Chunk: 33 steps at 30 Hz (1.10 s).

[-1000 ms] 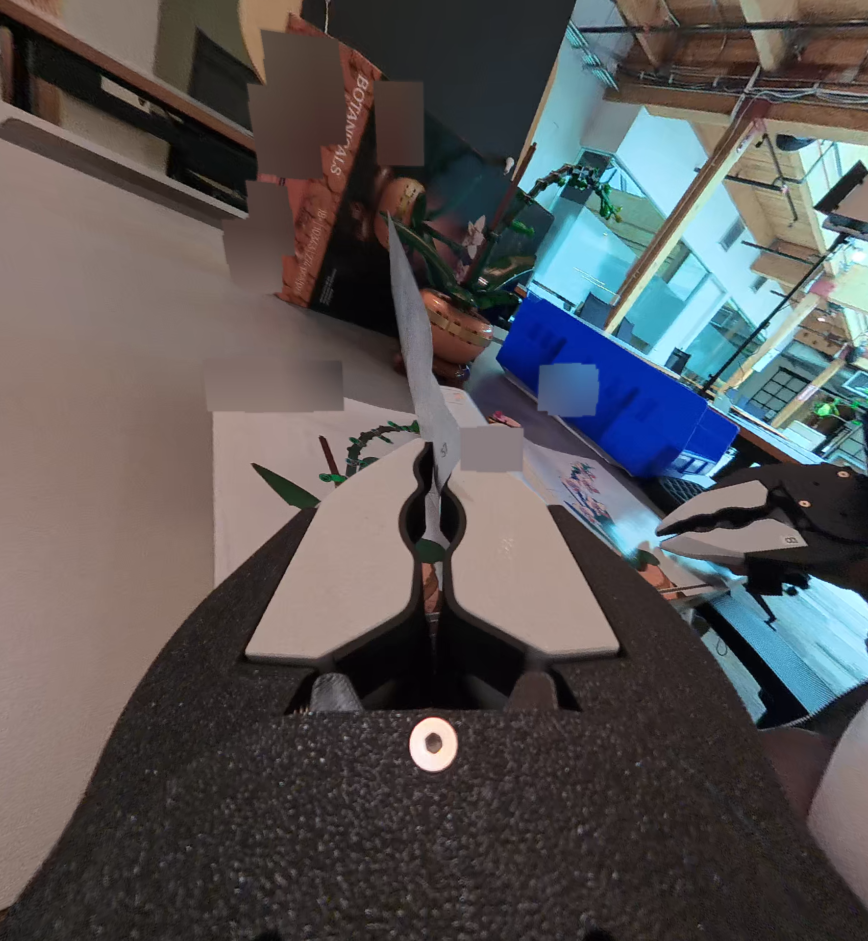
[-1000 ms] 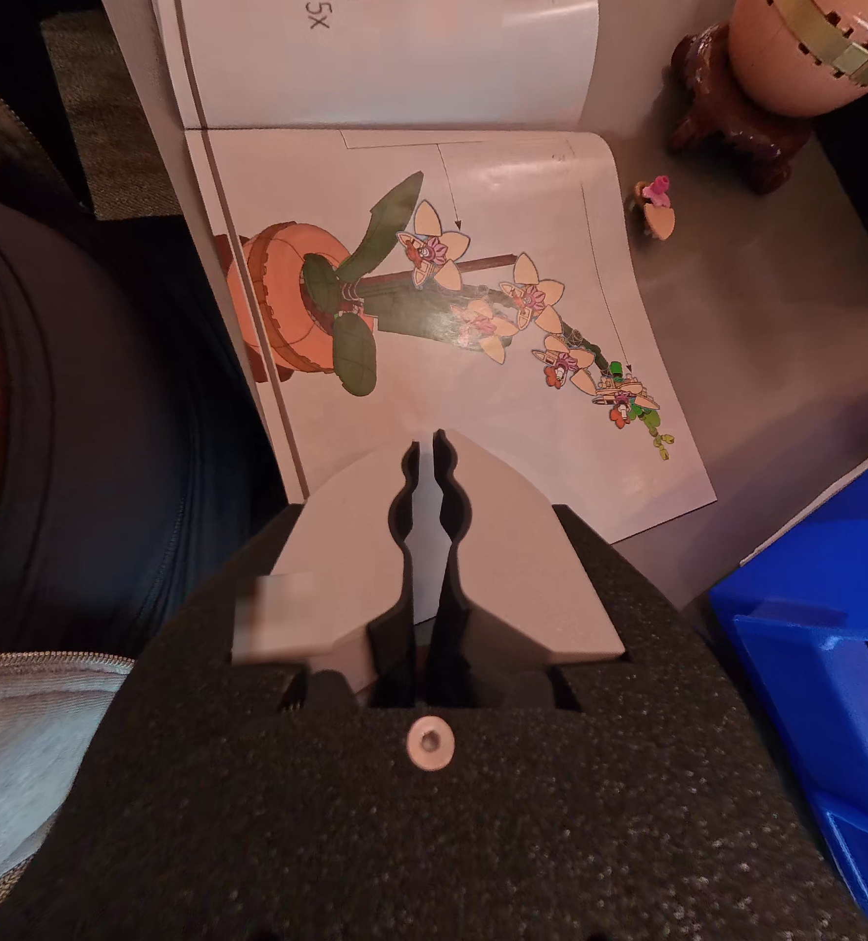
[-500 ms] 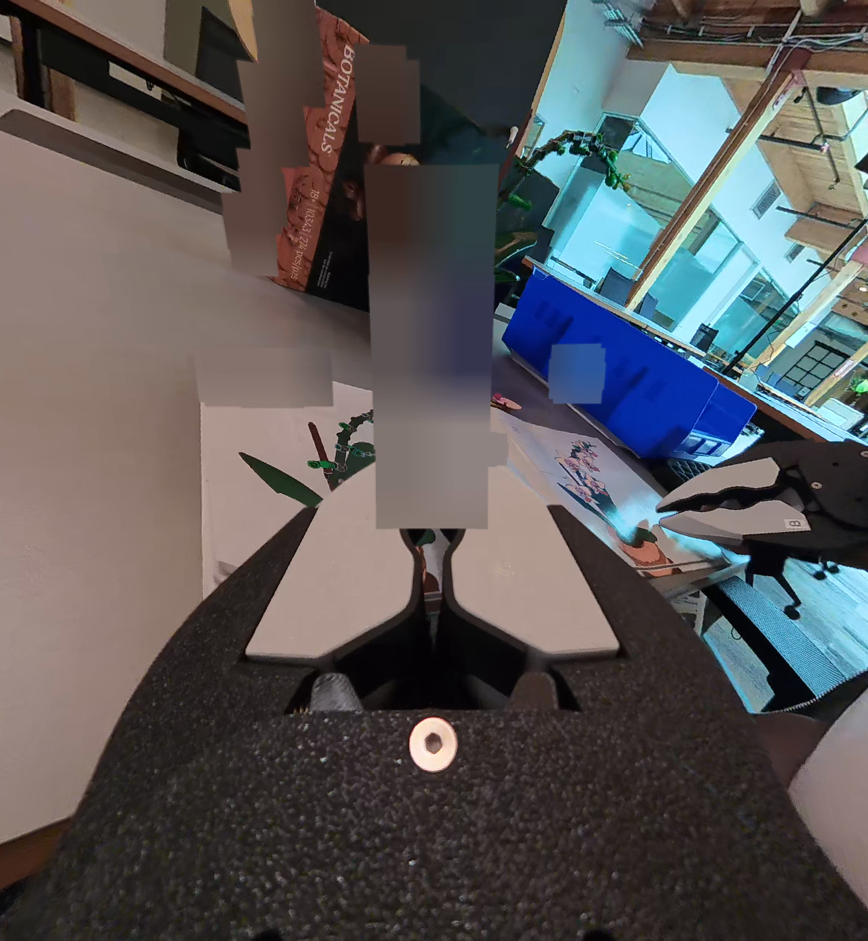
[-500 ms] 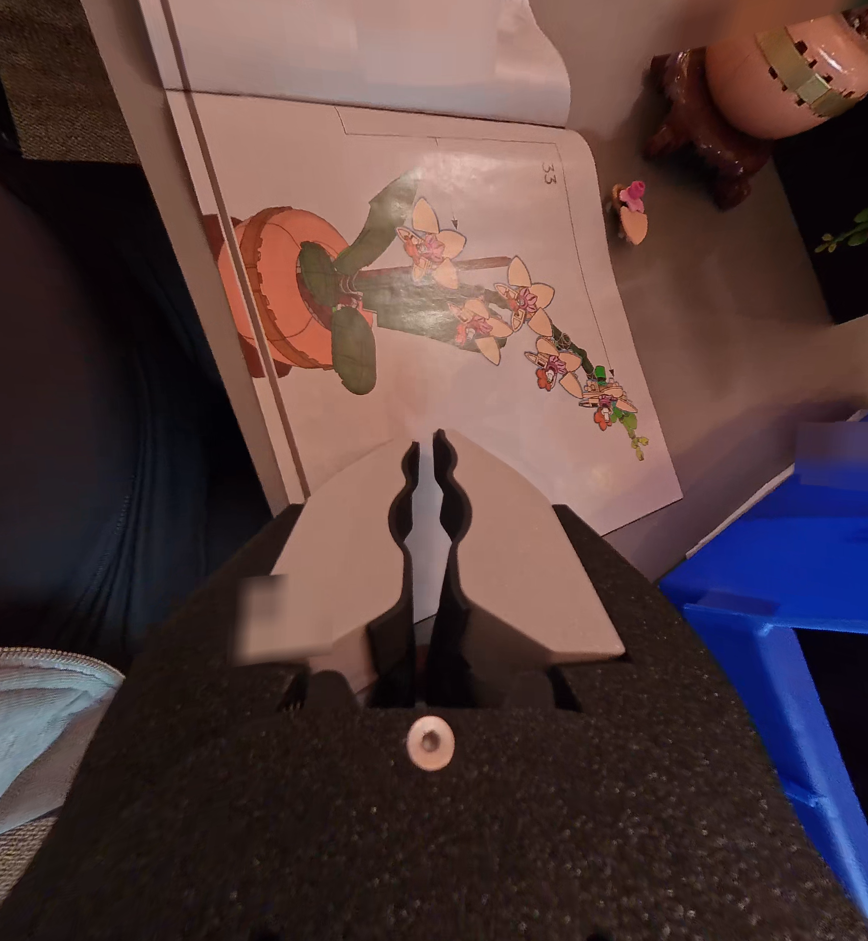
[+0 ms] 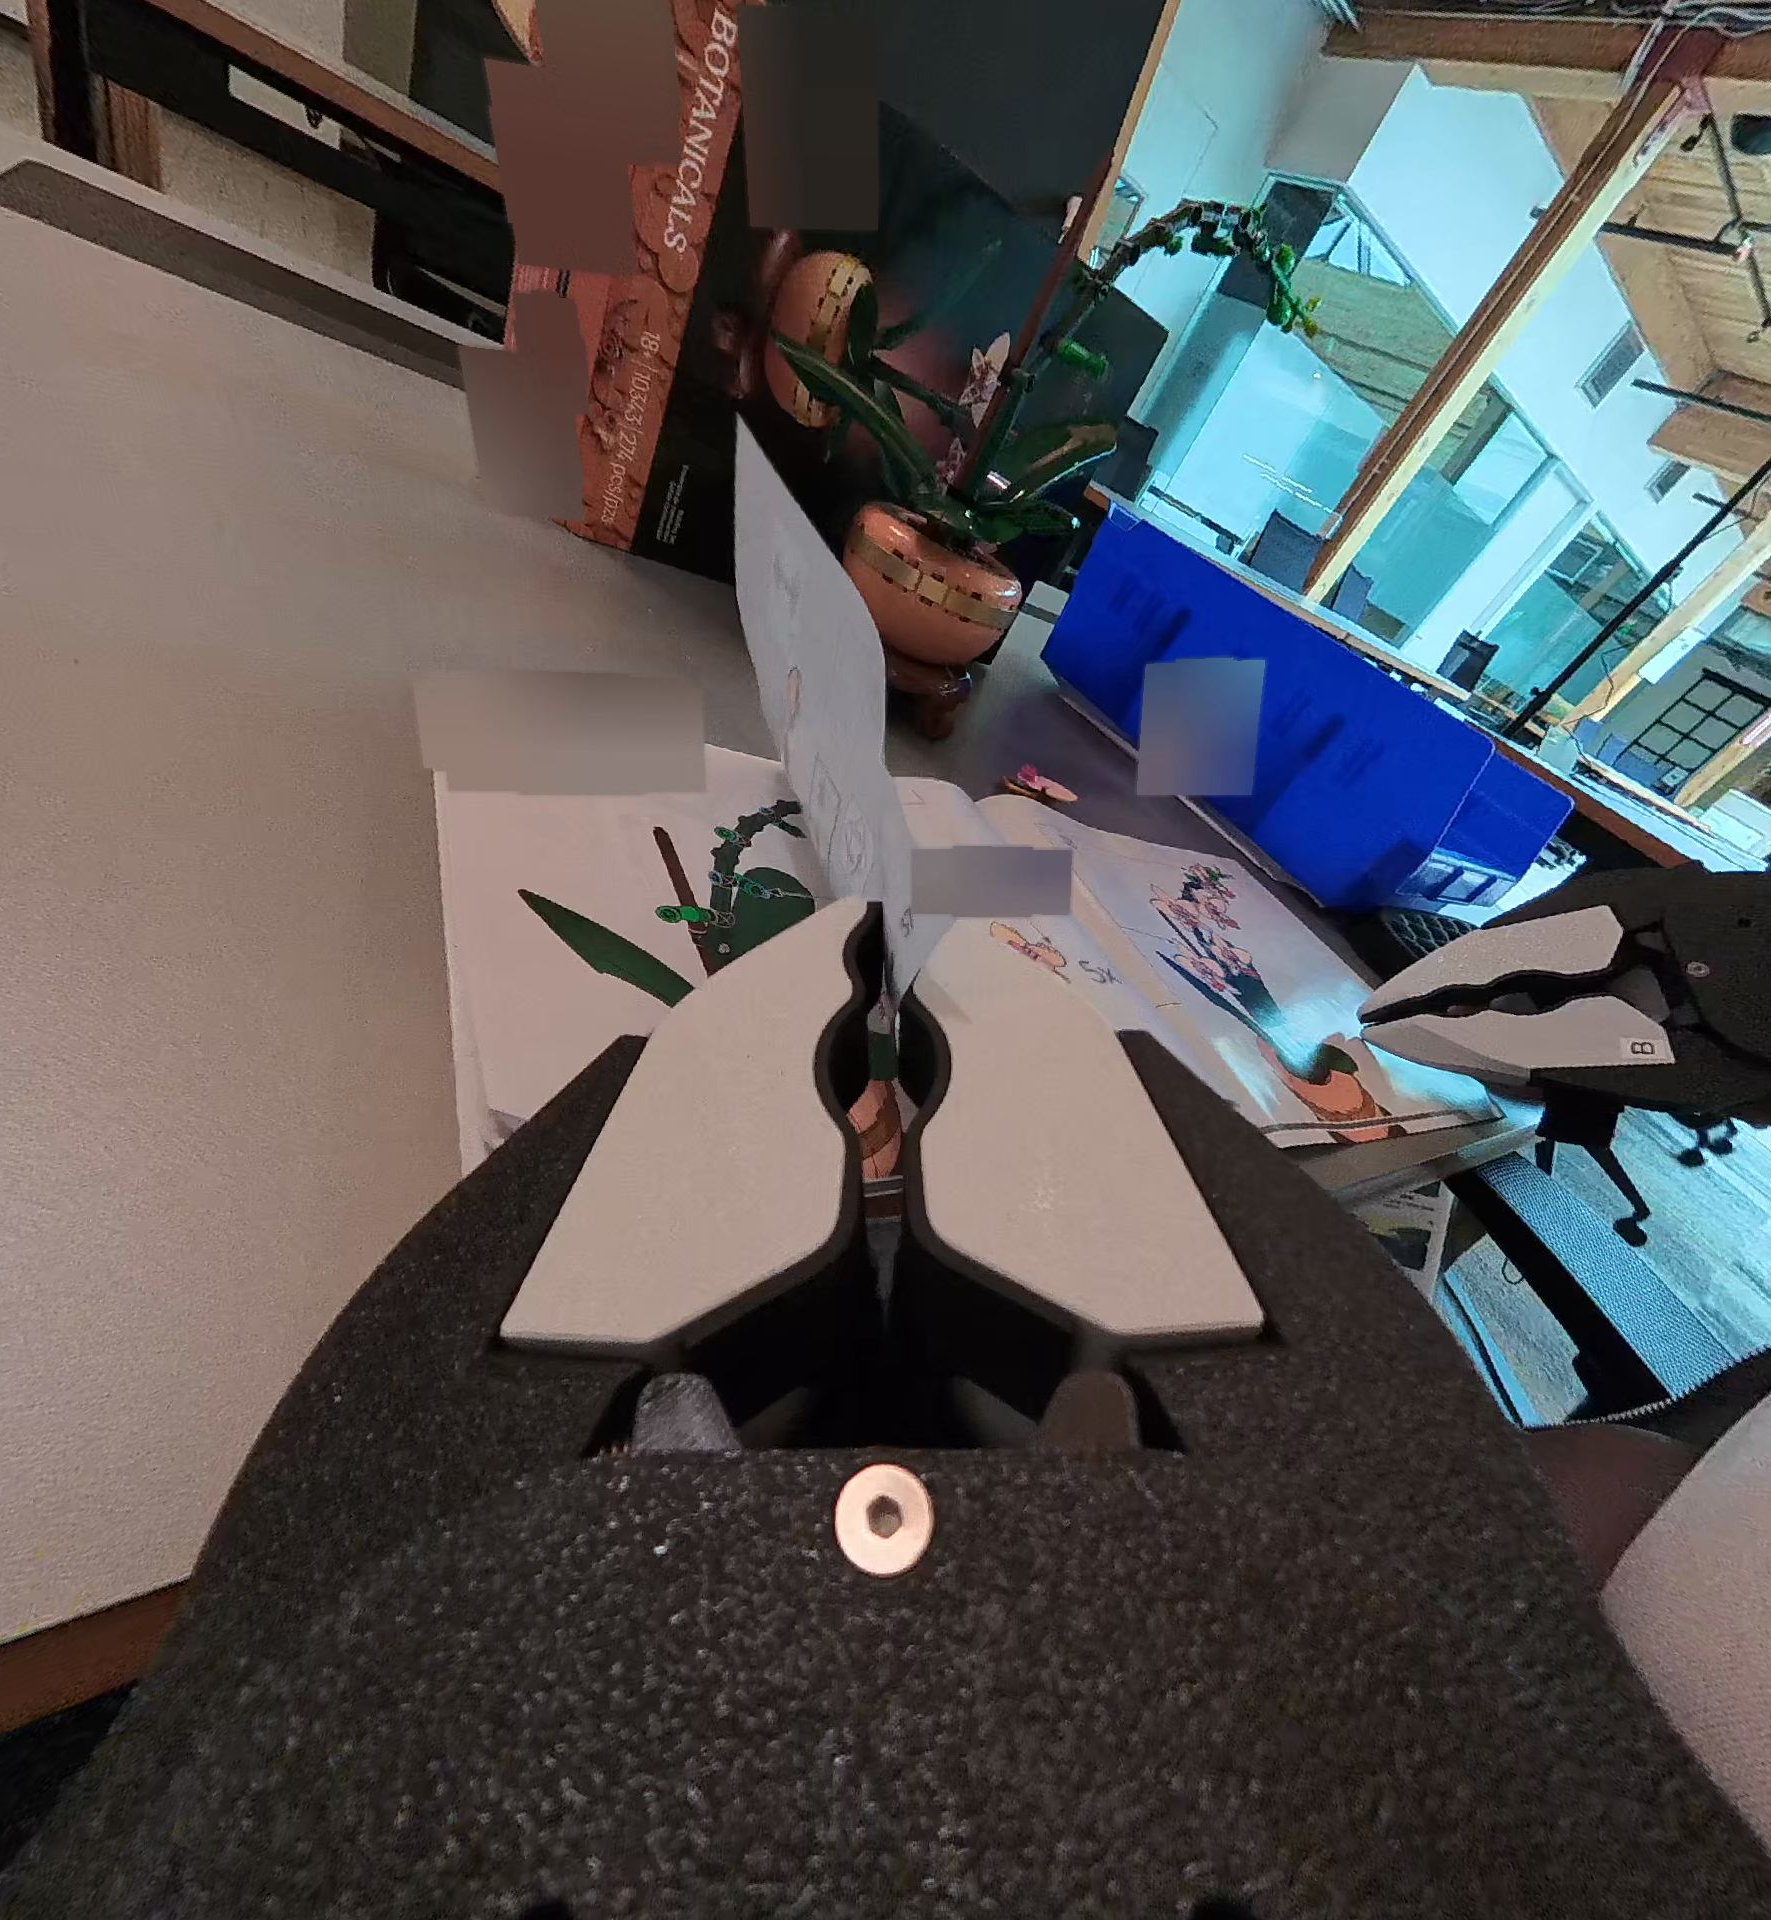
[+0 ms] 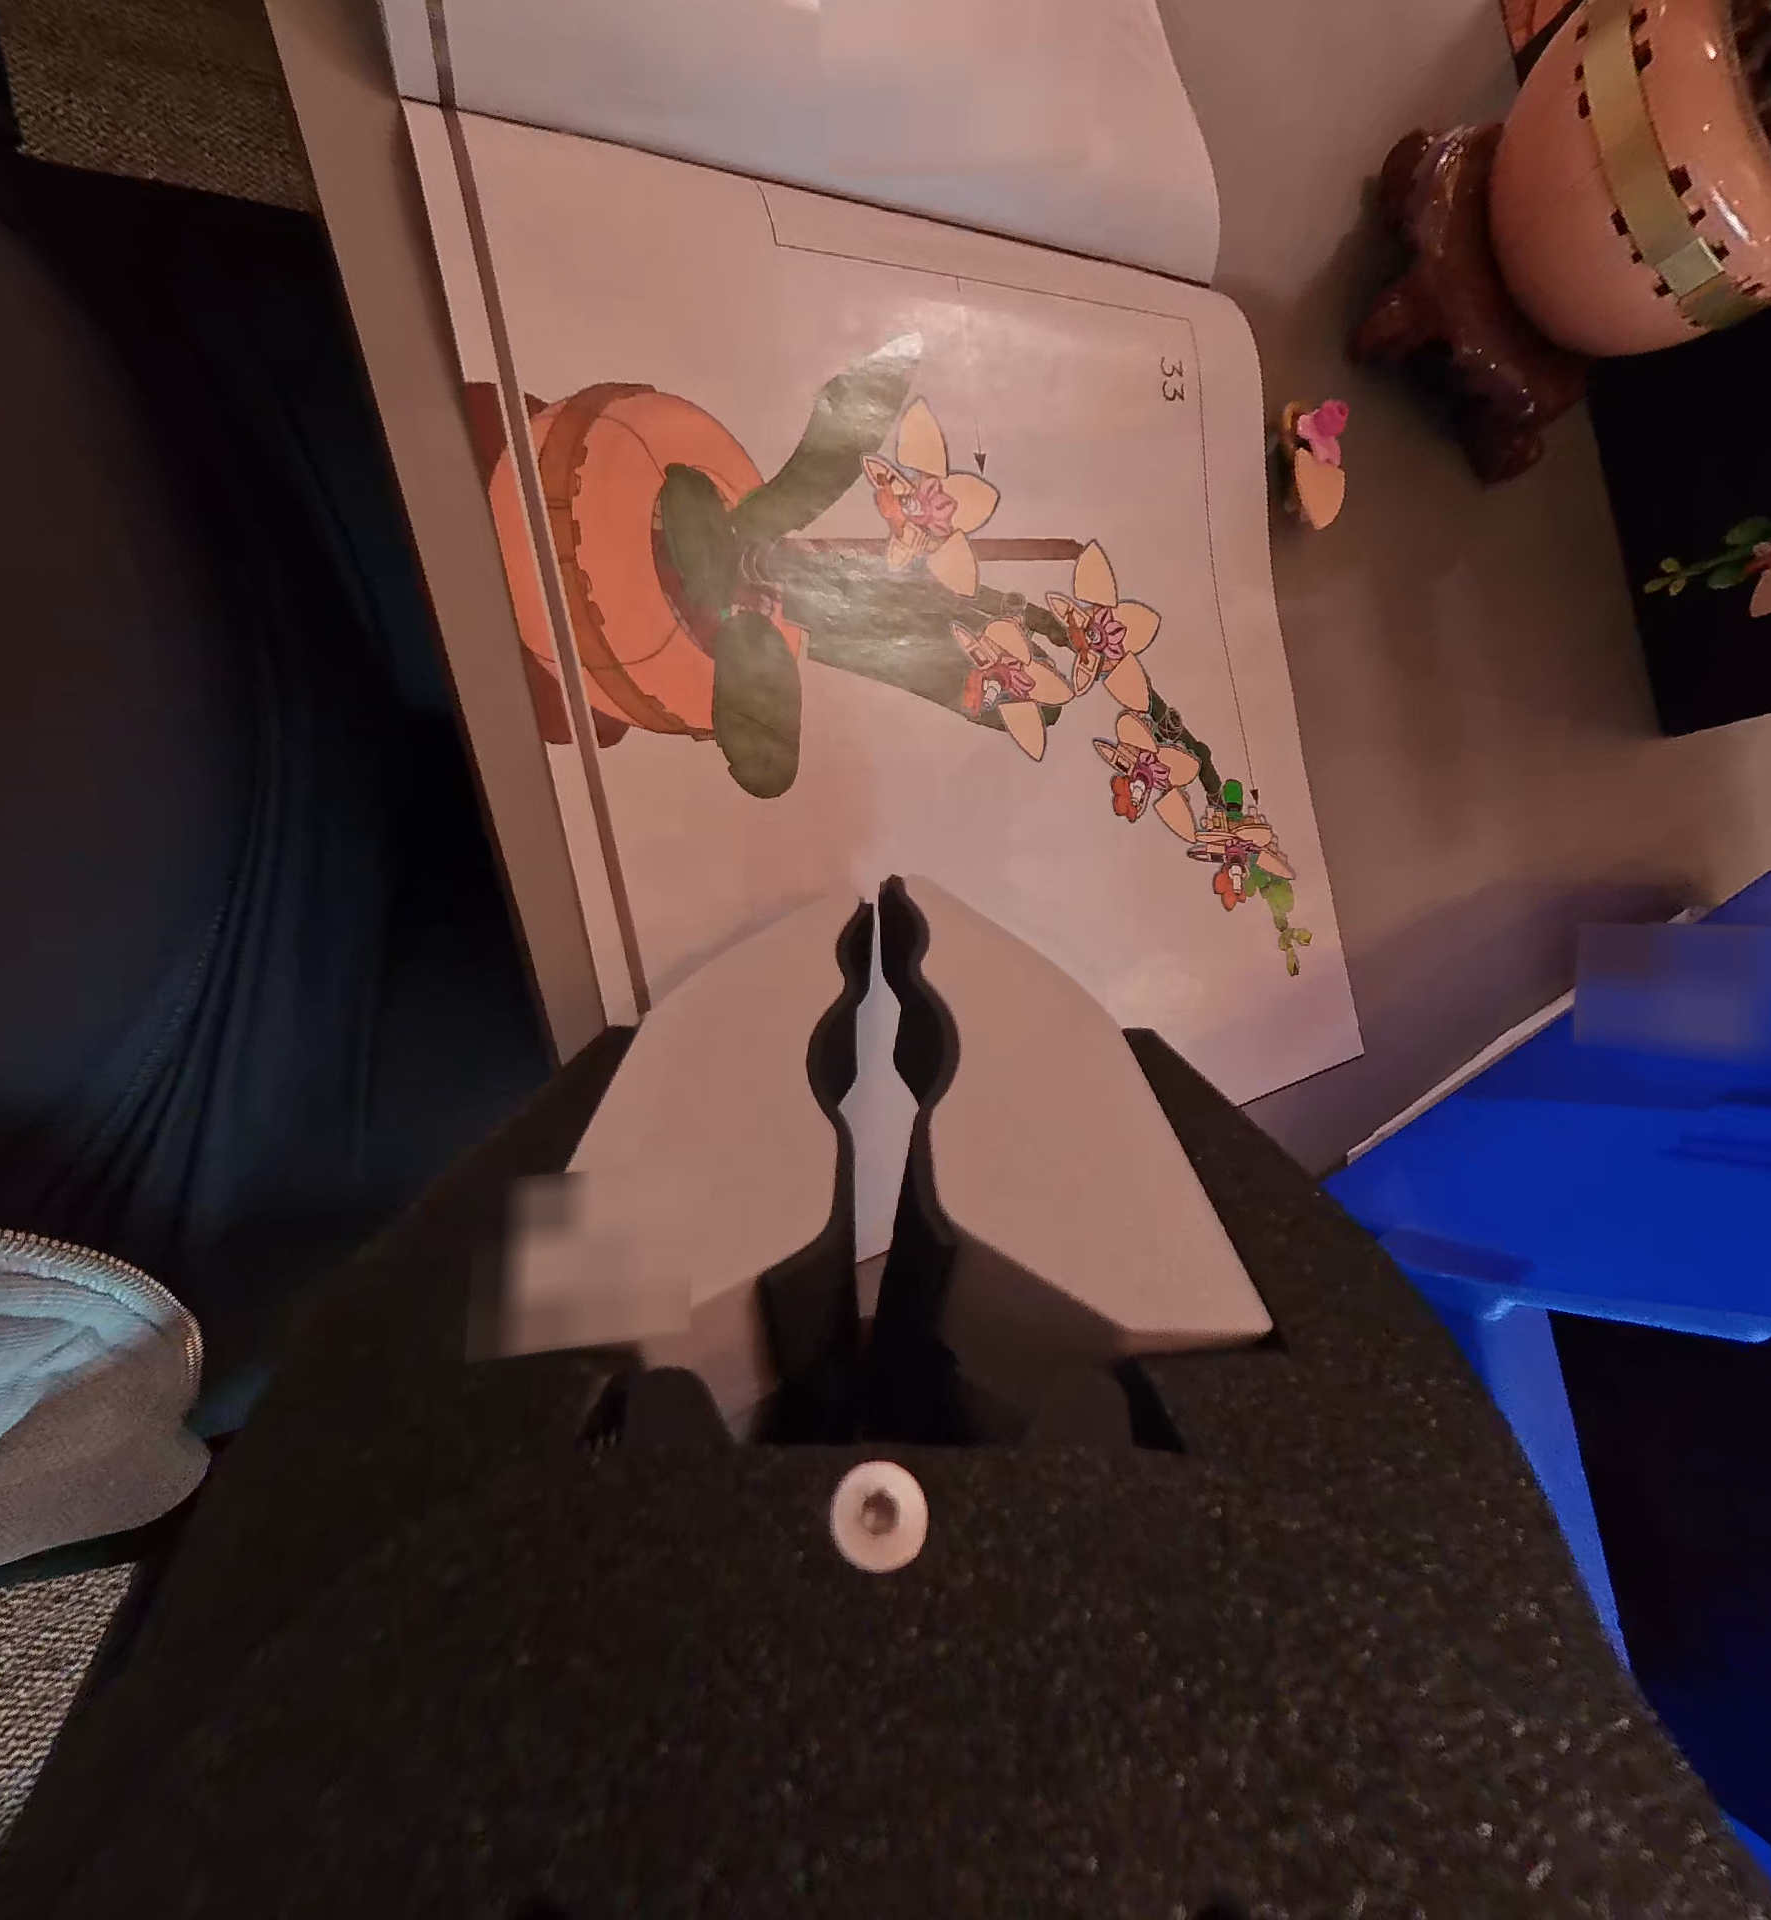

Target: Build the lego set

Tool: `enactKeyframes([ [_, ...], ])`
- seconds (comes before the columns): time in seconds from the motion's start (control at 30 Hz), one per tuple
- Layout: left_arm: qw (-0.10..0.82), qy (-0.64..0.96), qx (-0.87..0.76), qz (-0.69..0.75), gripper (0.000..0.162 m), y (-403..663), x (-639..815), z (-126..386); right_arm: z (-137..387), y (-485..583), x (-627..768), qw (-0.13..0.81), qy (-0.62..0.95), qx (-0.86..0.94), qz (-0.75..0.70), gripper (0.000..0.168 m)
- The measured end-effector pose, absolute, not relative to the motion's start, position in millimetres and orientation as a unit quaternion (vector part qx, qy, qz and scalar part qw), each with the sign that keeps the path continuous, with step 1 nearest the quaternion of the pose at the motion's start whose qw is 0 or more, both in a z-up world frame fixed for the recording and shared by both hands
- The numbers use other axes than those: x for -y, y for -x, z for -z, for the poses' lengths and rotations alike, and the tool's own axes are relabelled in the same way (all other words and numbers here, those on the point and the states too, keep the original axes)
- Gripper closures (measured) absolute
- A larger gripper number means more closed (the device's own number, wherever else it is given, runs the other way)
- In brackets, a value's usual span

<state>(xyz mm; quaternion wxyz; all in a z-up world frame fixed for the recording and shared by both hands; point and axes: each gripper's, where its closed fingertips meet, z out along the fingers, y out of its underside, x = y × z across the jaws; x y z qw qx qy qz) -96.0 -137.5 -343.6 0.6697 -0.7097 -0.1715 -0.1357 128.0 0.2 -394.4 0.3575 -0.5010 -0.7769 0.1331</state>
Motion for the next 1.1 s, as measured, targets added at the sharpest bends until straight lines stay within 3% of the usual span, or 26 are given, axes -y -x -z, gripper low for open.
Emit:
enactKeyframes([
  [0.83, 0.659, 0.711, 0.192, 0.152, 0.162, 93.1, 141.7, 351.9, 393.5, -129.7, -10.5, 0.332, 0.426, 0.830, -0.144, 0.164],
  [0.97, 0.657, 0.712, 0.195, 0.151, 0.162, 93.7, 142.6, 352.9, 389.3, -131.4, -26.2, 0.348, 0.468, 0.806, -0.101, 0.164],
  [1.1, 0.658, 0.712, 0.196, 0.147, 0.162, 93.8, 143.0, 354.0, 383.1, -127.8, -3.0, 0.307, 0.545, 0.756, -0.195, 0.161],
])
